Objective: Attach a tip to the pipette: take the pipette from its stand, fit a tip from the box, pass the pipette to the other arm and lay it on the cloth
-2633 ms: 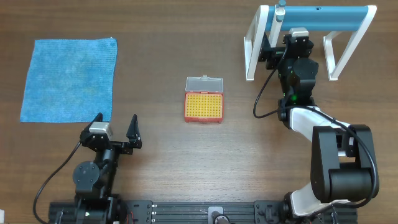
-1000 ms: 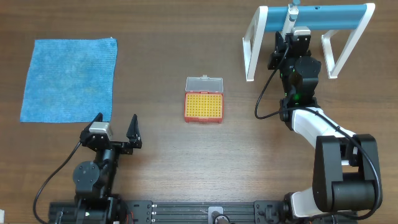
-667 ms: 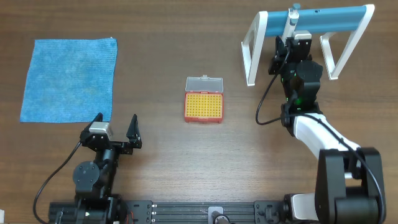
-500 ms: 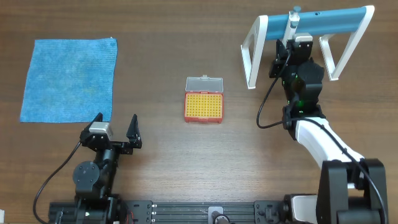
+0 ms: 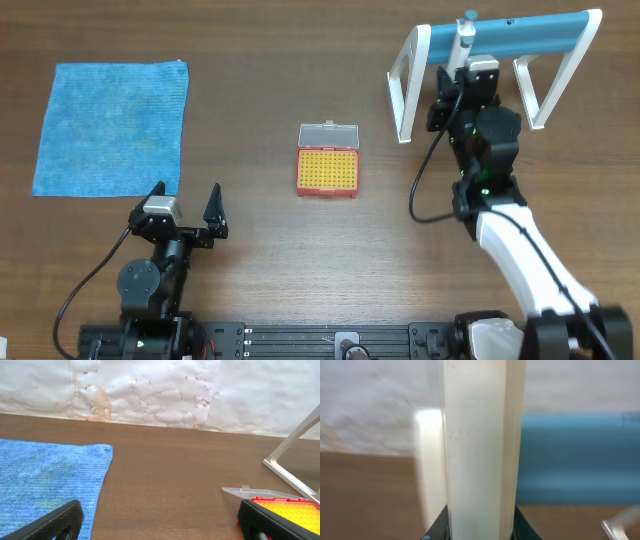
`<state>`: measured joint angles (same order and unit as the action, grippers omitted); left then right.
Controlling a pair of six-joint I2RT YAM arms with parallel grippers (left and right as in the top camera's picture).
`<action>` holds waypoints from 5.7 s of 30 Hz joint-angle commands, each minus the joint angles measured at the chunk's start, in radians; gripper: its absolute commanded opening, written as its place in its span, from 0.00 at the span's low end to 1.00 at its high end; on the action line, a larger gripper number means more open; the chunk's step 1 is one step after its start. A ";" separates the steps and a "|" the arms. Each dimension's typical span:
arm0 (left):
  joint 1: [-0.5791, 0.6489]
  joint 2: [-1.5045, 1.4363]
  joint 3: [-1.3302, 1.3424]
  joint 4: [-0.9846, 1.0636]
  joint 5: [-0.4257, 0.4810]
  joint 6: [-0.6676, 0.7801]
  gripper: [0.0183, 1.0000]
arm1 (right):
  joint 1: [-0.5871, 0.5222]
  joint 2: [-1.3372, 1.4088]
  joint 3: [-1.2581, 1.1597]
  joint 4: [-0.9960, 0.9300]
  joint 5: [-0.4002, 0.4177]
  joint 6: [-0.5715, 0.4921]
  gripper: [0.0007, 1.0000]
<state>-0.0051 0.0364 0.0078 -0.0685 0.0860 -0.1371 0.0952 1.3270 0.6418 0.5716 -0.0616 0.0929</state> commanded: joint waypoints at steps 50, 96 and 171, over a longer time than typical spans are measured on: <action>-0.002 -0.003 -0.002 -0.007 -0.008 -0.012 1.00 | 0.426 0.526 -0.127 0.890 -0.191 0.158 0.08; -0.002 -0.003 -0.002 -0.007 -0.008 -0.012 1.00 | 0.394 0.571 -0.101 0.890 -0.239 0.156 0.08; -0.002 -0.003 -0.002 -0.007 -0.008 -0.012 1.00 | 0.414 -0.009 0.082 0.223 -0.401 -0.124 0.08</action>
<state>-0.0051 0.0364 0.0078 -0.0685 0.0860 -0.1371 0.5163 1.3949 0.6575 0.8898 -0.3660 -0.0216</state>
